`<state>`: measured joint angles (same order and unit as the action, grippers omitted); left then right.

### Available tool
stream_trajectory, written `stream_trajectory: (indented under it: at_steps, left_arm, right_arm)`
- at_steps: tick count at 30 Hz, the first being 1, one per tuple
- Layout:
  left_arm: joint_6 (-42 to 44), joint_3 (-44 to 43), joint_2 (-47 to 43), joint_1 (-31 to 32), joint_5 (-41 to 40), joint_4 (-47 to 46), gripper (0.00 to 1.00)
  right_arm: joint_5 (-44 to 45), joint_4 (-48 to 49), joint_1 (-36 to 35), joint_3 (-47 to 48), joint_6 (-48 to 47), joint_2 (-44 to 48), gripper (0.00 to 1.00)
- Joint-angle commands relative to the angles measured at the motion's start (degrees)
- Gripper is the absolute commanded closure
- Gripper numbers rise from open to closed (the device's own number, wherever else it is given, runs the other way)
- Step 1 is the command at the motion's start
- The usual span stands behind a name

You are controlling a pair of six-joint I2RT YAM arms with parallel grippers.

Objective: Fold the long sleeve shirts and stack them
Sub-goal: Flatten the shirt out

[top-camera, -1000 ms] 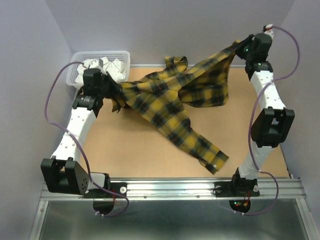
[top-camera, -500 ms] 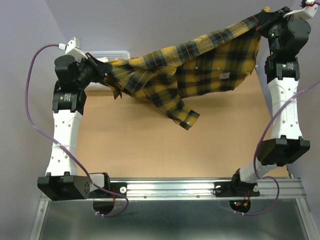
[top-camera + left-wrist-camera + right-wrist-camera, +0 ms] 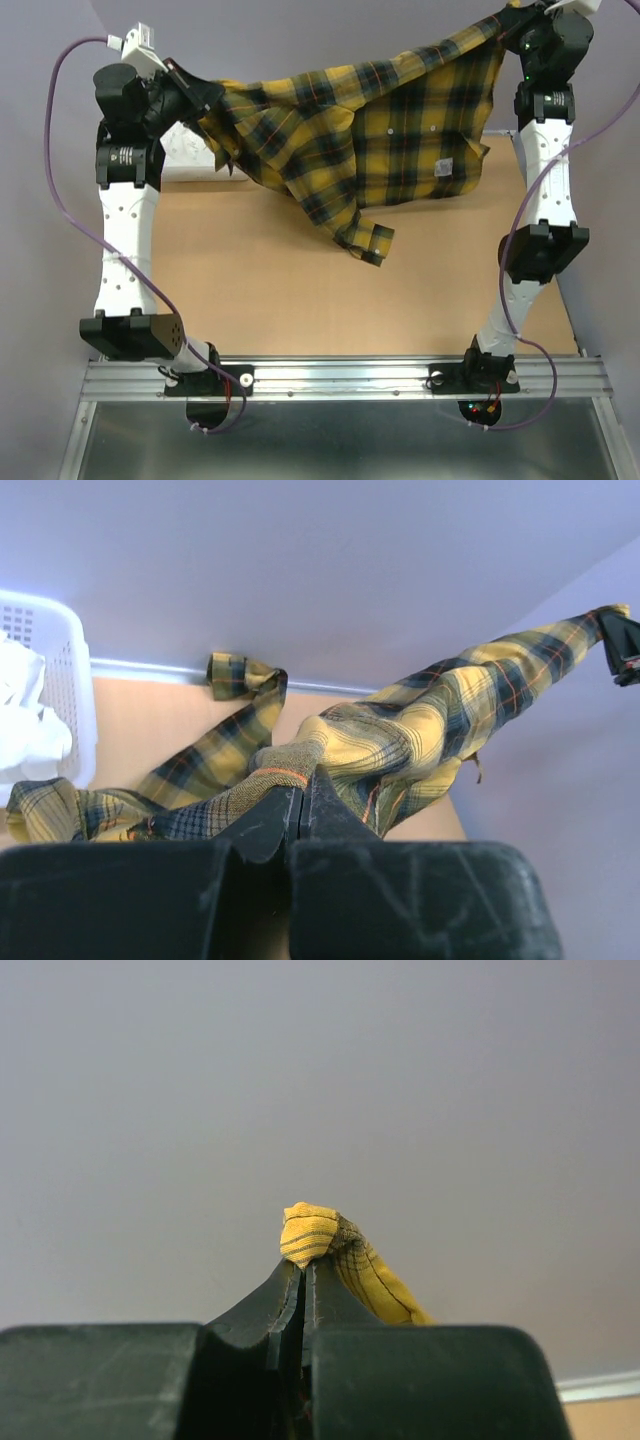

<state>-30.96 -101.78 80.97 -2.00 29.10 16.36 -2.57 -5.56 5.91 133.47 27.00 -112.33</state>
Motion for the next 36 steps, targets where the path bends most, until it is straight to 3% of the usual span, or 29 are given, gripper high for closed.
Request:
stream_trajectory:
  at_steps: [1,5,9,10,14,18,22,27,36]
  left_arm:
    - [0.11,-9.48,3.14,-0.90,1.13,-3.27,1.00]
    - [0.11,-11.17,3.33,-0.99,2.27,-4.84,1.00]
    - [0.64,-2.40,-1.33,-0.99,2.10,-6.78,1.00]
    - [-0.06,3.72,-2.73,-0.99,2.27,-8.08,1.00]
    - [-1.47,21.06,-9.94,-0.90,2.71,-9.59,1.00]
    - [-1.30,40.46,-17.41,-0.81,1.84,-9.07,1.00]
    - [-0.42,52.78,-21.55,-0.72,1.22,-7.92,1.00]
    - [1.07,61.51,-24.19,0.07,0.17,-7.66,1.00]
    - [2.57,66.62,-23.49,0.33,-2.03,-9.68,1.00]
  right_arm:
    - [-1.82,3.72,0.42,13.73,0.68,-4.03,0.99]
    - [-4.98,6.86,0.50,11.22,0.33,-1.59,0.99]
    - [-4.73,11.27,0.42,-7.92,-2.21,8.95,0.99]
    - [-4.12,11.97,0.42,-17.27,-3.00,11.24,0.99]
    - [-1.57,15.05,0.42,-35.78,-3.36,22.22,0.99]
    - [5.44,16.20,0.50,-61.58,-1.97,31.54,0.99]
    - [6.78,16.11,0.85,-78.13,1.98,36.12,0.96]
    - [8.02,15.32,0.94,-87.06,3.85,36.49,0.90]
    - [7.14,8.29,1.03,-83.29,4.81,28.05,0.89]
